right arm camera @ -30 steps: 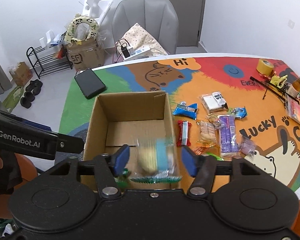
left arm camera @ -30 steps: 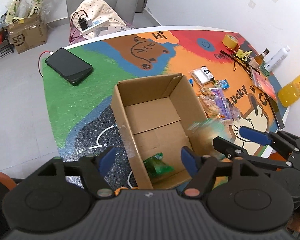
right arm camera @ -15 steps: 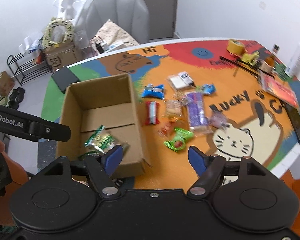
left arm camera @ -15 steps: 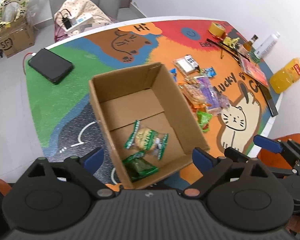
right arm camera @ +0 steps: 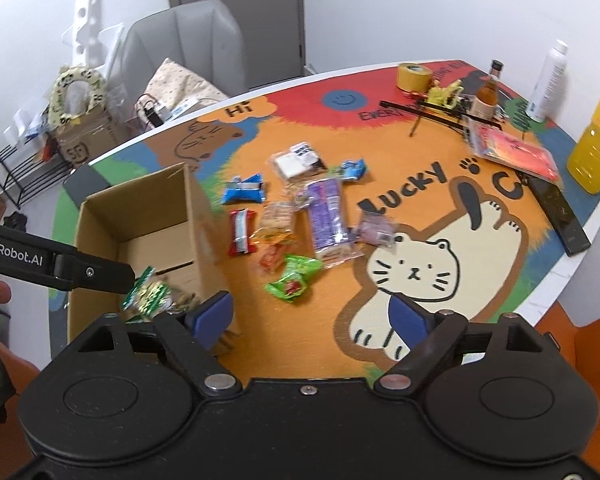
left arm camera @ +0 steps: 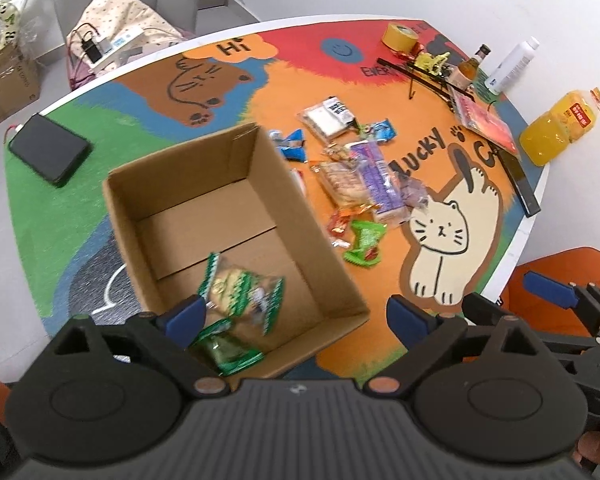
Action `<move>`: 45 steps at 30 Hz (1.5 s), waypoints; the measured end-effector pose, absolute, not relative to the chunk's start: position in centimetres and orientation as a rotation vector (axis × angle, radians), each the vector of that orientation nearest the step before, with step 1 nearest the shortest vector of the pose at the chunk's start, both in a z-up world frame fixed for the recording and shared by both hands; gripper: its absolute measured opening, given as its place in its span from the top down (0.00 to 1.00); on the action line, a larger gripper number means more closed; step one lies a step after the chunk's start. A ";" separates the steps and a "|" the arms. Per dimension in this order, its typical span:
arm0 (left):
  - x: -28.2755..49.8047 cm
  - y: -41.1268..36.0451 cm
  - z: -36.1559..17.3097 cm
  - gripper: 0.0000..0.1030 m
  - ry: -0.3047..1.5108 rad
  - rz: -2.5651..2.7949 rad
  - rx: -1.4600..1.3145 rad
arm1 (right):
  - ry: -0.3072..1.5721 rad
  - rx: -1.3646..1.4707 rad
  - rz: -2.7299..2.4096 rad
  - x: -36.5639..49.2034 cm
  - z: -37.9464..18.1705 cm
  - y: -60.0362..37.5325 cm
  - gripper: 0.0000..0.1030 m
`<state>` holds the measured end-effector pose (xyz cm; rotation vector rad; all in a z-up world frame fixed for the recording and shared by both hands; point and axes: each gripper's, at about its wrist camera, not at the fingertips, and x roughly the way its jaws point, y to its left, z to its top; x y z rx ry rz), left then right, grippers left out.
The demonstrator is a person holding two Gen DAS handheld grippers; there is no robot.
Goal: Organize snacks
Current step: 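Grasp a clear bread pack with the left gripper while the right gripper grasps a clear candy pack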
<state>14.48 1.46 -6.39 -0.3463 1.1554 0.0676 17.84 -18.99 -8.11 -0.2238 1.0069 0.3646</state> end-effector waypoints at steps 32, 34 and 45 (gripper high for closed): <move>31.6 -3.4 -13.6 0.31 1.232 0.061 -0.368 | 1.164 -0.090 0.340 33.2 -16.0 -23.1 0.34; 32.5 -3.6 -14.6 0.33 1.258 0.070 -0.372 | 1.190 -0.085 0.348 34.1 -16.9 -23.1 0.36; 35.0 -3.2 -20.1 0.57 1.419 0.181 -0.428 | 1.322 -0.060 0.376 37.7 -21.4 -22.7 0.37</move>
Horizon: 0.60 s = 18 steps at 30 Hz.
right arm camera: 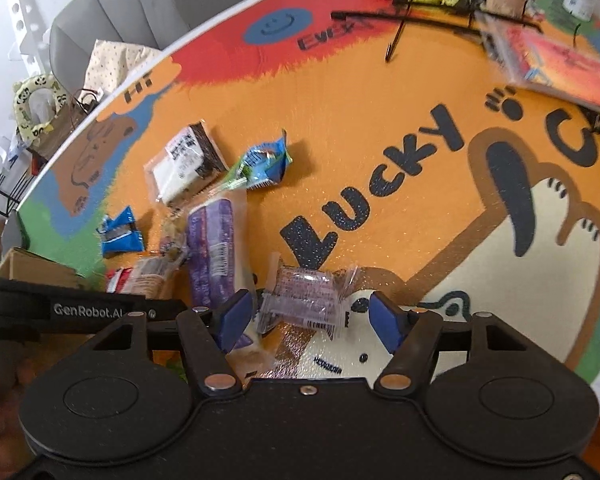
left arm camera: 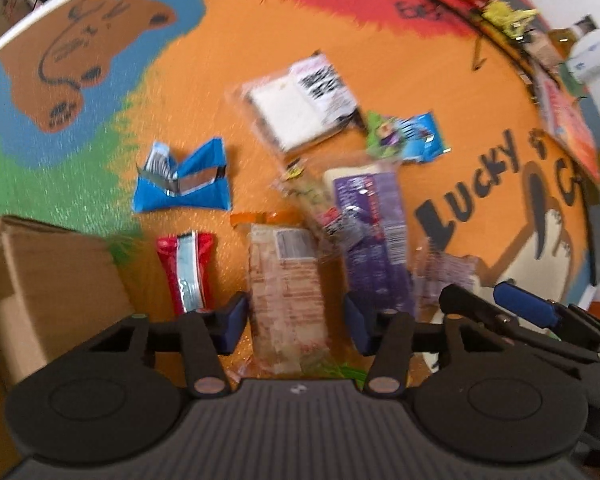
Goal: Organize snacks
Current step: 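Grasp a clear bread pack with the left gripper while the right gripper grasps a clear candy pack, then release the bread pack into the box with the left gripper while the right gripper releases the candy pack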
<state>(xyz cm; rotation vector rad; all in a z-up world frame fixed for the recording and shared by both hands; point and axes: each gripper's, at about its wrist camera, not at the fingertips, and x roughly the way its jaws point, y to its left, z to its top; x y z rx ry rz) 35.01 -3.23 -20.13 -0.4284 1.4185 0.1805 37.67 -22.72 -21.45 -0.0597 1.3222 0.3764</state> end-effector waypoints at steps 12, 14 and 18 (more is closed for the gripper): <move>35.3 -3.0 -19.4 0.67 1.400 0.237 -0.455 | 1.332 -0.173 0.362 38.1 -22.6 -20.9 0.60; 34.8 -2.9 -19.0 0.67 1.394 0.231 -0.459 | 1.331 -0.159 0.354 38.0 -22.4 -21.0 0.64; 33.3 -2.7 -17.6 0.67 1.366 0.208 -0.445 | 1.303 -0.157 0.330 37.1 -21.4 -21.0 0.66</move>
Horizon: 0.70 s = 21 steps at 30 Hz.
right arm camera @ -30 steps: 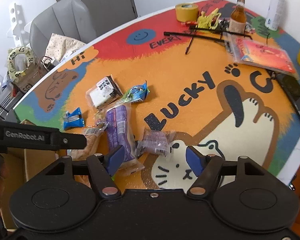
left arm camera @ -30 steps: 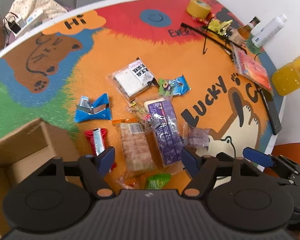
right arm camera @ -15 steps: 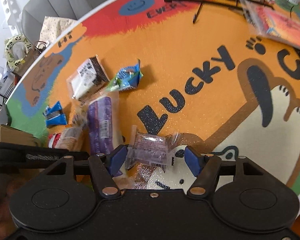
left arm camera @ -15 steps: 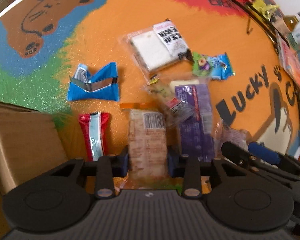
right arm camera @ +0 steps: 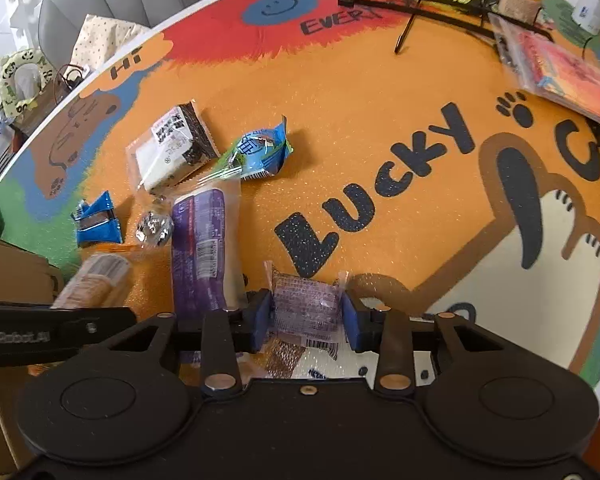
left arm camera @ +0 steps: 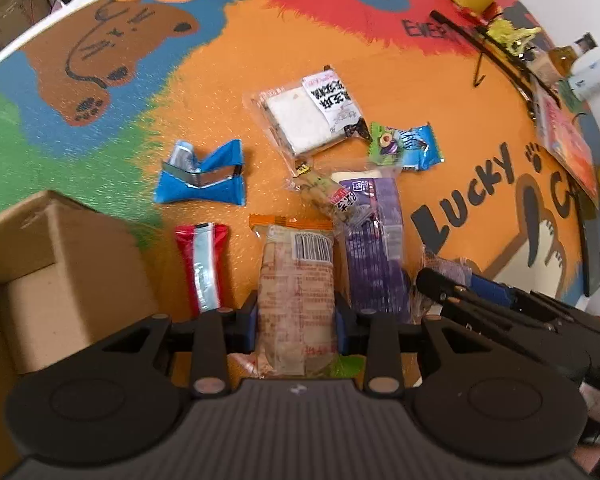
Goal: Organize snacks
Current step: 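Release the bread pack into the box with the left gripper while the right gripper releases the candy pack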
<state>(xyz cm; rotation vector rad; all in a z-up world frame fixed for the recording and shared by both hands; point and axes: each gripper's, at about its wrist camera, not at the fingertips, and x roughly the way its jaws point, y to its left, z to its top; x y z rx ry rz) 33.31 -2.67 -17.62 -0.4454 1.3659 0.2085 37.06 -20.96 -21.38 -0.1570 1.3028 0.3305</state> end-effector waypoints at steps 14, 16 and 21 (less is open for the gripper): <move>25.4 -1.0 -10.0 0.68 1.209 0.040 -0.391 | 1.141 -0.158 0.255 28.9 -13.2 -15.2 0.67; 24.2 -0.5 -9.0 0.67 1.185 0.047 -0.371 | 1.129 -0.142 0.256 27.9 -12.6 -14.5 0.67; 21.5 1.3 -7.4 0.67 1.141 0.046 -0.360 | 1.101 -0.137 0.276 25.3 -11.5 -13.1 0.67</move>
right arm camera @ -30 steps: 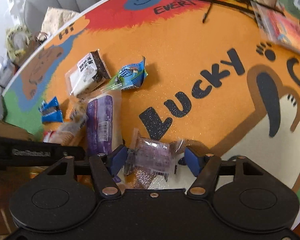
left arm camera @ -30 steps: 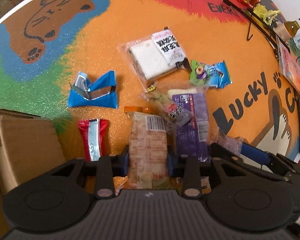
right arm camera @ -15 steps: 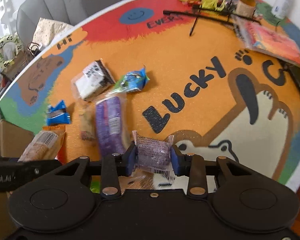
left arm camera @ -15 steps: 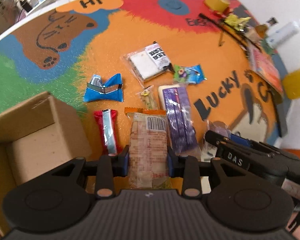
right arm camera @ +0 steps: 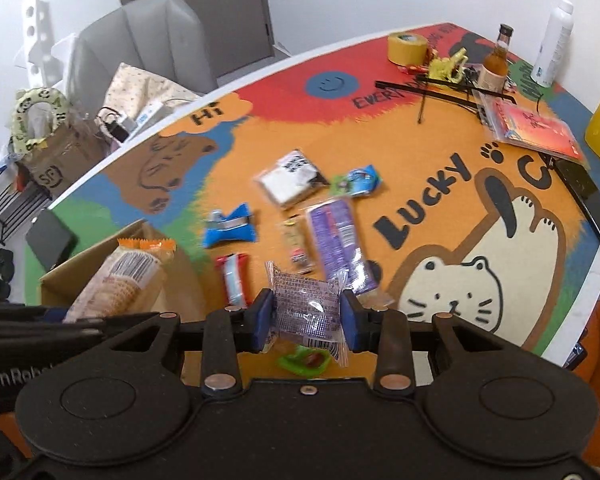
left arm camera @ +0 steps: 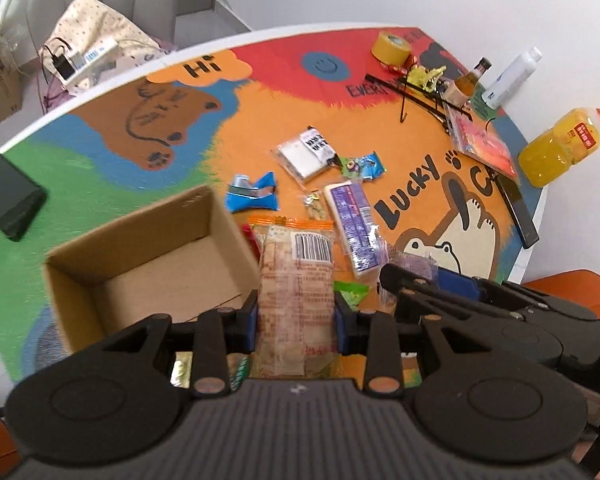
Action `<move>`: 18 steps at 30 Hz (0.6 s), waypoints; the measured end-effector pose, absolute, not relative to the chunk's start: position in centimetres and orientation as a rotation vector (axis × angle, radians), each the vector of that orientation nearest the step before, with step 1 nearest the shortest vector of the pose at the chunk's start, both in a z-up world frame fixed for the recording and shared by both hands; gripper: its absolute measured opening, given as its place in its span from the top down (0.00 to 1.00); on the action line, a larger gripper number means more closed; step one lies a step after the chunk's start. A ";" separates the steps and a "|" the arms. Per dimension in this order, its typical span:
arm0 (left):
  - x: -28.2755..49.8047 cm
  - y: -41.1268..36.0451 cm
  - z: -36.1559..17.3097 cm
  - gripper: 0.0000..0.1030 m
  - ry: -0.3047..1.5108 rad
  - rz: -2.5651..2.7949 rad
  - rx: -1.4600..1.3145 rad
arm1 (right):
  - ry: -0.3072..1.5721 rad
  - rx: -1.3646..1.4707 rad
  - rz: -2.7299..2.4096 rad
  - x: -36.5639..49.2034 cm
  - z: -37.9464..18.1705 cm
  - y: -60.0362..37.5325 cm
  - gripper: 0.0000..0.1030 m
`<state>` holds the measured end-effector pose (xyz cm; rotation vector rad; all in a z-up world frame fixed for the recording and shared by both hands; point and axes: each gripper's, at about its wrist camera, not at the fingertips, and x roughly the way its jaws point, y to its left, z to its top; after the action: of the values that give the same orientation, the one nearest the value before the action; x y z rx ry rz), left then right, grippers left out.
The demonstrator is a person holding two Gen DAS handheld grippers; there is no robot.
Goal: Organize snacks
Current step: 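Release the bread pack into the box with the left gripper while the right gripper releases the candy pack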
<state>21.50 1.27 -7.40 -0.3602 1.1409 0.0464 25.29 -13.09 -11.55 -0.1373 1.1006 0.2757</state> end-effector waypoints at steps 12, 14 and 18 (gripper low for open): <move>17.0 4.6 -6.8 0.67 1.103 0.063 -0.360 | 1.046 -0.099 0.263 20.7 -9.6 -11.6 0.67; 16.4 5.1 -6.8 0.67 1.100 0.056 -0.356 | 1.034 -0.098 0.255 20.1 -9.2 -11.4 0.67; 15.6 5.8 -7.2 0.67 1.105 0.034 -0.356 | 1.018 -0.092 0.234 19.0 -8.6 -11.1 0.67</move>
<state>15.60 5.81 -7.22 -0.3563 1.1045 0.0343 19.03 -11.08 -8.61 -0.0921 1.0180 0.2339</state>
